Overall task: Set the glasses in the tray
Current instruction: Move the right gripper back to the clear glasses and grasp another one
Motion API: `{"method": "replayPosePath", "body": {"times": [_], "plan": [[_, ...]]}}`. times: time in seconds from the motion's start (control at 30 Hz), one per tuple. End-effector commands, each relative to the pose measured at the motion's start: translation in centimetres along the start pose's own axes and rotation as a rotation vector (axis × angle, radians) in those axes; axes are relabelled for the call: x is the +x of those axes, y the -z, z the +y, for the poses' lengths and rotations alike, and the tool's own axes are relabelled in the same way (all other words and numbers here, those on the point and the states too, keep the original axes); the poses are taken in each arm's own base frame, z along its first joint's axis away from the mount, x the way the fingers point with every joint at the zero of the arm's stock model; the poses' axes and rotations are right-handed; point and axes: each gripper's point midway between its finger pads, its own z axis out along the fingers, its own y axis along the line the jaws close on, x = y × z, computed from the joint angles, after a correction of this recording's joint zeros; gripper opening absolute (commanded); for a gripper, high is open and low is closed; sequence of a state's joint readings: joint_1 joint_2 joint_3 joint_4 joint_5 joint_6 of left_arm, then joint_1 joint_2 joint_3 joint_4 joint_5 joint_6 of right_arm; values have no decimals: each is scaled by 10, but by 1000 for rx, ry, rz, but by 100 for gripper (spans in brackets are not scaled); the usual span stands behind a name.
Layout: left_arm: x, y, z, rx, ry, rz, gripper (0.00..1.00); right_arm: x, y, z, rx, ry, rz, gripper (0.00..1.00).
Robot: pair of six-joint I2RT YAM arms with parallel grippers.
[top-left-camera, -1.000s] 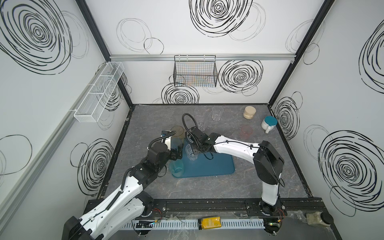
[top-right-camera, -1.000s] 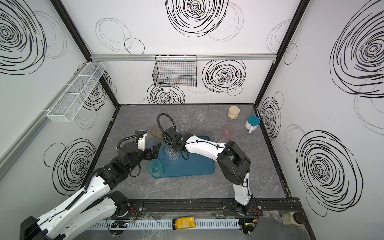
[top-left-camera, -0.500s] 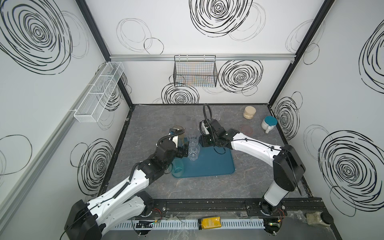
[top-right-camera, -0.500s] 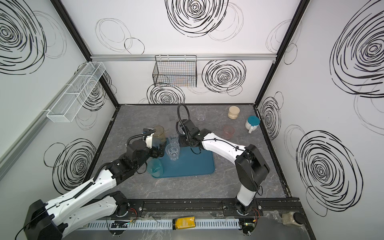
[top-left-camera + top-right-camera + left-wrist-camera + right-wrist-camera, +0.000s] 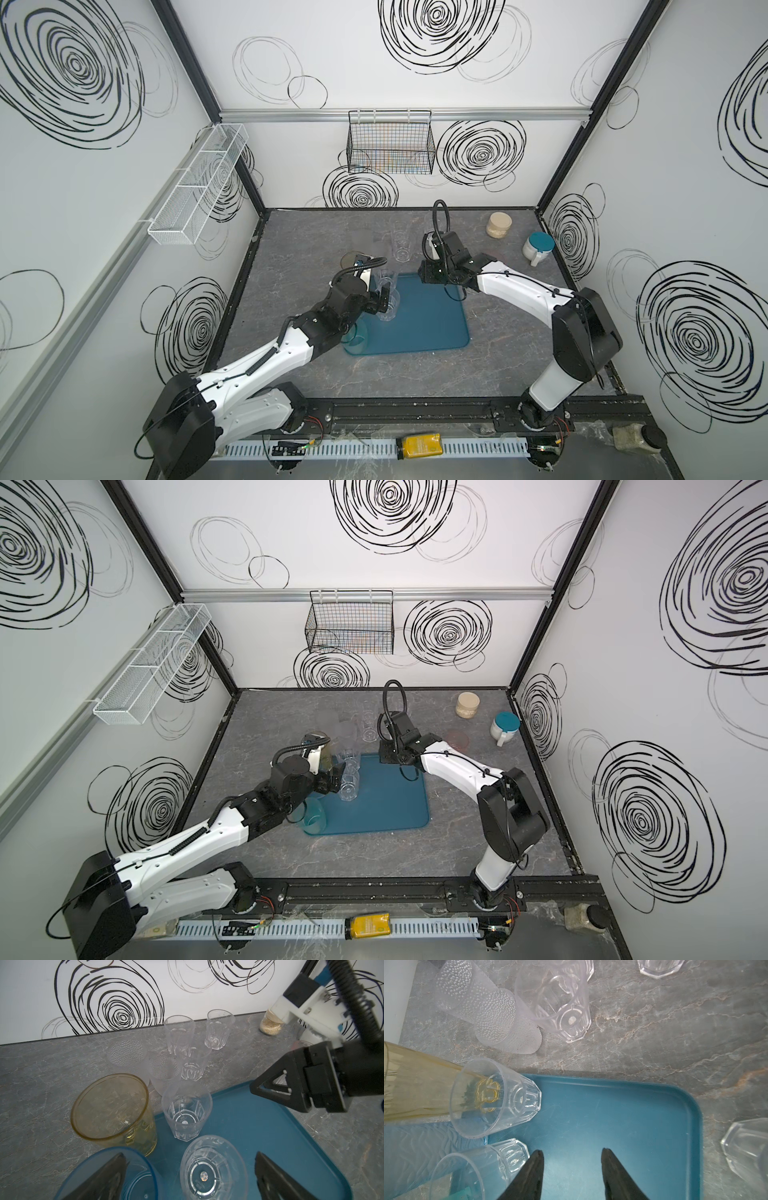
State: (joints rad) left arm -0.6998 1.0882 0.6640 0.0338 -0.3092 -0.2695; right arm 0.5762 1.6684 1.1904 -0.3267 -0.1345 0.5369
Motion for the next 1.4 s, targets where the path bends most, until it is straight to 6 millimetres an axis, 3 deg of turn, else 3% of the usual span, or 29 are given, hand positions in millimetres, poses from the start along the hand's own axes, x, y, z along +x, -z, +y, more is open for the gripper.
{"method": "replayPosePath", "body": {"times": [0.0, 0.27, 0.43, 0.57, 0.7, 0.87, 0.97, 1.27, 1.37], "plan": [[-25, 1, -6, 15, 25, -80, 99, -15, 7, 3, -24, -15, -55, 50], [-15, -6, -19, 41, 10, -53, 99, -36, 2, -4, -22, -43, -85, 51], [-12, -6, -15, 17, -7, -41, 98, -81, 12, -20, -28, -113, -195, 51], [-9, -4, -6, -1, -6, -45, 97, -111, 8, -34, -53, -152, -292, 52], [-6, -6, -1, -8, -8, -37, 96, -140, -8, -54, 29, -174, -314, 52], [-5, -8, -6, 36, 11, -24, 96, -165, -31, -97, 155, -240, -282, 56], [0, -11, -10, 52, 13, -4, 97, -178, -45, -107, 155, -227, -274, 59], [3, -10, -8, 38, 8, 0, 96, -187, -90, -120, 200, -221, -205, 55], [5, -10, -9, 38, 3, 4, 96, -182, -100, -126, 203, -227, -192, 47]]}}
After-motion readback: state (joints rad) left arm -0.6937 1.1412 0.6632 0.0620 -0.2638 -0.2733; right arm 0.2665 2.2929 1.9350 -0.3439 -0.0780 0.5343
